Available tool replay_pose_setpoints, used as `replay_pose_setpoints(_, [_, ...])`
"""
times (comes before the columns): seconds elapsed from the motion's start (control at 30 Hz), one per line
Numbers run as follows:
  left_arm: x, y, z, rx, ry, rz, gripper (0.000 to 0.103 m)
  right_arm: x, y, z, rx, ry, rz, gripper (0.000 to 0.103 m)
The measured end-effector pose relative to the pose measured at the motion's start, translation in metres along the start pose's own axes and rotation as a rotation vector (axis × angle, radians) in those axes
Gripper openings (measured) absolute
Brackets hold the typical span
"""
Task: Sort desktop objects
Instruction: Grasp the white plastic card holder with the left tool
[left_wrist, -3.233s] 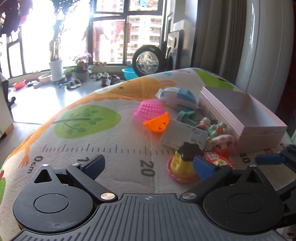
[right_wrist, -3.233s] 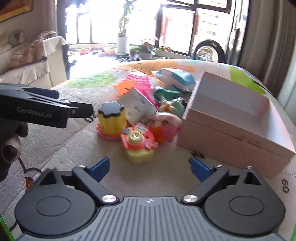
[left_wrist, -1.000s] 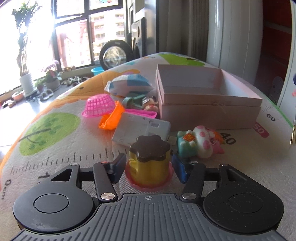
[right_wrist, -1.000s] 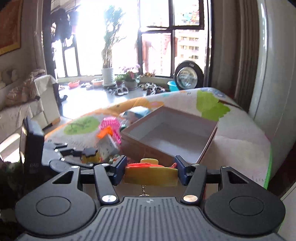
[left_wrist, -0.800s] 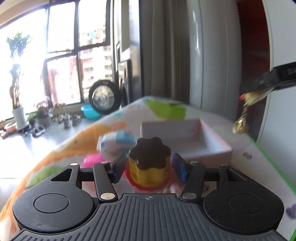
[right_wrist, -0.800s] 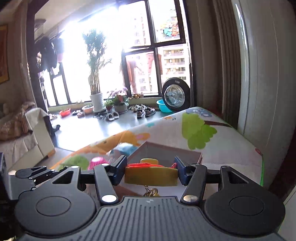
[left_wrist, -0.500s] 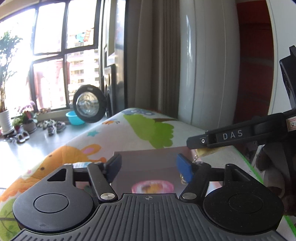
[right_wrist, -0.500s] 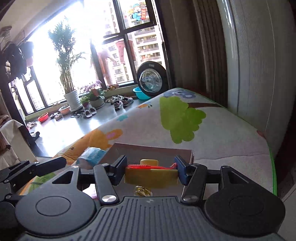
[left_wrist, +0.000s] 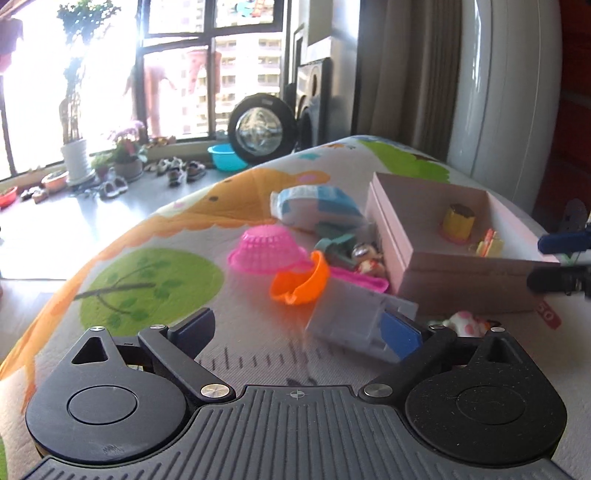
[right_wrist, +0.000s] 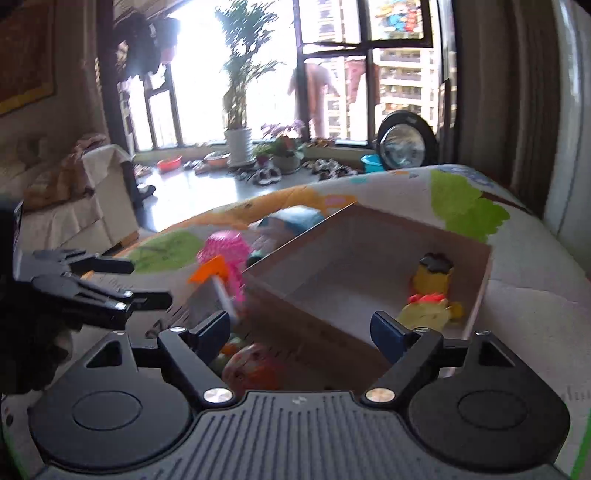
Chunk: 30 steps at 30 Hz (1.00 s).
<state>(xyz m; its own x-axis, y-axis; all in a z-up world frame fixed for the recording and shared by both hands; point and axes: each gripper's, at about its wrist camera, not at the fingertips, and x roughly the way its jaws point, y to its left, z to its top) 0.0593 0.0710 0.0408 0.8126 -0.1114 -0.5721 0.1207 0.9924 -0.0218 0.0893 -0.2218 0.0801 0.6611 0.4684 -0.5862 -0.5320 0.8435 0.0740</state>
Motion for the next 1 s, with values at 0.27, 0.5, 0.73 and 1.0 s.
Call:
replay_pose_setpoints(0.27, [0.004,-0.01,-0.005,0.058,-0.007,-0.098,0.102,0.066,0.044,-0.015,-0.112,0.134,-0.024,0.068])
replay_pose_setpoints(0.5, [0.04,-0.041,-0.003,0.152,0.048,-0.132,0.103,0.026,0.032,-0.042,-0.083,0.16,-0.029,0.055])
replay_pose_setpoints(0.73, [0.078,-0.049,0.006,0.111,0.108,-0.13,0.102,-0.009,0.012,-0.072,-0.023,0.119,-0.115,0.075])
replay_pose_setpoints(1.0, [0.048,-0.04,-0.006,0.125,0.092,-0.097,0.088,0.0,0.006,-0.078,0.015,0.111,-0.123,0.081])
